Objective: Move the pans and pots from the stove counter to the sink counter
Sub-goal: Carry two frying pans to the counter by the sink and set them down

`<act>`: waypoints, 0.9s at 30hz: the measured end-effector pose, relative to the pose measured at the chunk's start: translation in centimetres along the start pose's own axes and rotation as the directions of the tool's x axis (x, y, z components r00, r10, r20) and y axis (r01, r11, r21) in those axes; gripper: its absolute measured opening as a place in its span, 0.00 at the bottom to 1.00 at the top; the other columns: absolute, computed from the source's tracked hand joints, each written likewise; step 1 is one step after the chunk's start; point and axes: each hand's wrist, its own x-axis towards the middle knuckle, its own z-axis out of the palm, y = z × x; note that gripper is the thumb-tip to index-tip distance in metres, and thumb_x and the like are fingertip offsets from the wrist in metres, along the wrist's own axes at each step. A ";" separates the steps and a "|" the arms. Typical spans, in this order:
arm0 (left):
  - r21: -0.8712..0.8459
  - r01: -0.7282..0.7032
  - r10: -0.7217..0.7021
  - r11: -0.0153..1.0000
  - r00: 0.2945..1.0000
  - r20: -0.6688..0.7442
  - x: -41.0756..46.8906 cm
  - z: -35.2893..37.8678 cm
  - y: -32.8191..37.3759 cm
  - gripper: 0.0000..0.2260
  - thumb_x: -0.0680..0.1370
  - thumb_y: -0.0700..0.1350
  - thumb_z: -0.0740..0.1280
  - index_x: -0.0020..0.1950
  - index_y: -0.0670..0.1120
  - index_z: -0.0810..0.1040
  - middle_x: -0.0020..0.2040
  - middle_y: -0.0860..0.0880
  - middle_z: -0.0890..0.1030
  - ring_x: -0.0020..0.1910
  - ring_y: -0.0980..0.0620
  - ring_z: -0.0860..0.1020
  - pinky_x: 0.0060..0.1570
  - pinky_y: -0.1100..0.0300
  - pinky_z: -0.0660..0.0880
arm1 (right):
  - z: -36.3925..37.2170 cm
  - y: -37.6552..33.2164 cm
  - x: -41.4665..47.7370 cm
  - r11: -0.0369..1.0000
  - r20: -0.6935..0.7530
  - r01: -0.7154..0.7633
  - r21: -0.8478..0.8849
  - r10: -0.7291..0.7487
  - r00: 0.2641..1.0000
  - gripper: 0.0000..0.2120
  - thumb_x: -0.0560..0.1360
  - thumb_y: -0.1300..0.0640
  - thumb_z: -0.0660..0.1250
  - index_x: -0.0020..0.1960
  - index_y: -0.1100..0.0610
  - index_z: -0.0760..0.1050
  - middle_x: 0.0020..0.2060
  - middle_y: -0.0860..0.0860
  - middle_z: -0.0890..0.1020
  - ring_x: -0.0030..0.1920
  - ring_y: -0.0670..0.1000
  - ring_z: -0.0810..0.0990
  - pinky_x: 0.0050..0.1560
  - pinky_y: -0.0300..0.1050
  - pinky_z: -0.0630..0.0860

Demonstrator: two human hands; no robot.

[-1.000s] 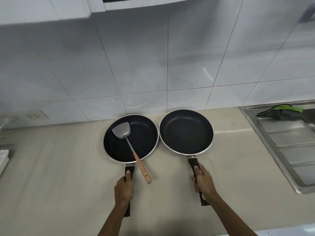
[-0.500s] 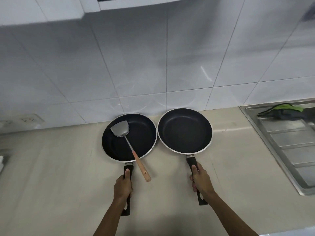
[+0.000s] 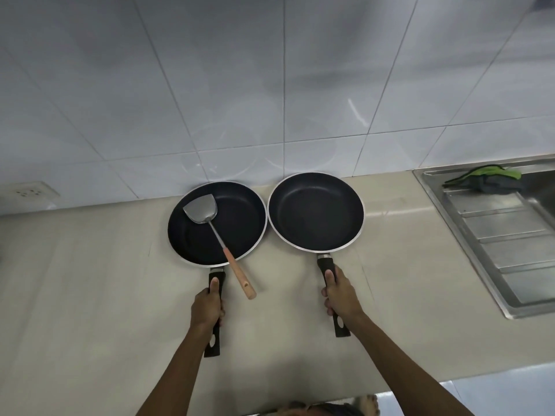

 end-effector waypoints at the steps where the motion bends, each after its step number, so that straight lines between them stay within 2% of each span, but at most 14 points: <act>1: -0.002 0.004 -0.004 1.000 1.000 0.000 -0.1 0.0 0.1 0.26 0.85 0.58 0.54 0.37 0.40 0.74 0.27 0.44 0.75 0.25 0.46 0.72 0.31 0.54 0.72 | 0.0 0.0 0.0 1.000 0.000 -0.002 -0.005 0.002 1.000 0.15 0.88 0.51 0.53 0.71 0.56 0.68 0.34 0.56 0.75 0.25 0.50 0.70 0.21 0.41 0.71; 8: 0.003 0.016 -0.016 1.000 1.000 0.000 -0.5 -0.3 0.4 0.26 0.84 0.58 0.54 0.39 0.39 0.75 0.29 0.44 0.76 0.26 0.46 0.73 0.32 0.53 0.74 | -0.1 -0.2 -0.3 1.000 0.016 -0.013 -0.003 0.013 1.000 0.13 0.88 0.50 0.53 0.67 0.55 0.69 0.34 0.57 0.76 0.24 0.49 0.72 0.22 0.42 0.73; 13: -0.009 0.017 -0.017 1.000 1.000 -0.025 -2.2 -0.4 -0.2 0.29 0.83 0.61 0.56 0.36 0.39 0.77 0.30 0.43 0.79 0.26 0.47 0.76 0.31 0.55 0.75 | -0.6 0.3 -0.9 0.998 0.004 -0.045 -0.036 0.045 0.999 0.17 0.86 0.47 0.56 0.54 0.61 0.71 0.33 0.56 0.80 0.19 0.49 0.73 0.21 0.43 0.74; 18: 0.050 -0.017 0.021 0.999 0.996 -0.085 -5.6 -0.6 -3.3 0.33 0.79 0.68 0.57 0.30 0.41 0.75 0.26 0.43 0.80 0.22 0.49 0.77 0.29 0.58 0.74 | -0.5 1.7 -3.3 0.997 -0.018 -0.072 -0.035 0.071 0.997 0.19 0.85 0.43 0.58 0.47 0.58 0.72 0.31 0.55 0.82 0.20 0.50 0.75 0.22 0.42 0.74; 20: 0.039 -0.017 0.020 0.999 0.995 -0.093 -6.9 -0.5 -4.5 0.31 0.79 0.67 0.60 0.30 0.42 0.75 0.23 0.46 0.78 0.21 0.52 0.76 0.29 0.59 0.73 | -0.6 2.2 -4.2 0.998 -0.019 -0.047 -0.038 0.046 0.999 0.19 0.85 0.44 0.59 0.46 0.59 0.72 0.31 0.55 0.82 0.21 0.51 0.75 0.23 0.44 0.75; 23: -0.004 0.007 -0.008 1.000 0.995 -0.095 -8.8 -0.4 -6.0 0.25 0.78 0.61 0.66 0.36 0.40 0.77 0.24 0.48 0.78 0.21 0.52 0.75 0.29 0.57 0.77 | -1.0 2.6 -5.4 0.998 0.014 -0.006 -0.070 0.007 1.000 0.17 0.86 0.46 0.59 0.46 0.59 0.71 0.32 0.56 0.83 0.22 0.51 0.77 0.25 0.45 0.78; 27: 0.058 0.031 -0.022 0.998 0.990 -0.141 -11.9 0.1 -6.9 0.21 0.78 0.59 0.67 0.42 0.40 0.79 0.29 0.46 0.81 0.27 0.48 0.80 0.41 0.49 0.83 | -2.5 3.6 -6.9 0.985 0.090 0.077 -0.154 -0.064 0.994 0.14 0.86 0.49 0.60 0.53 0.61 0.73 0.35 0.55 0.84 0.25 0.51 0.81 0.29 0.49 0.82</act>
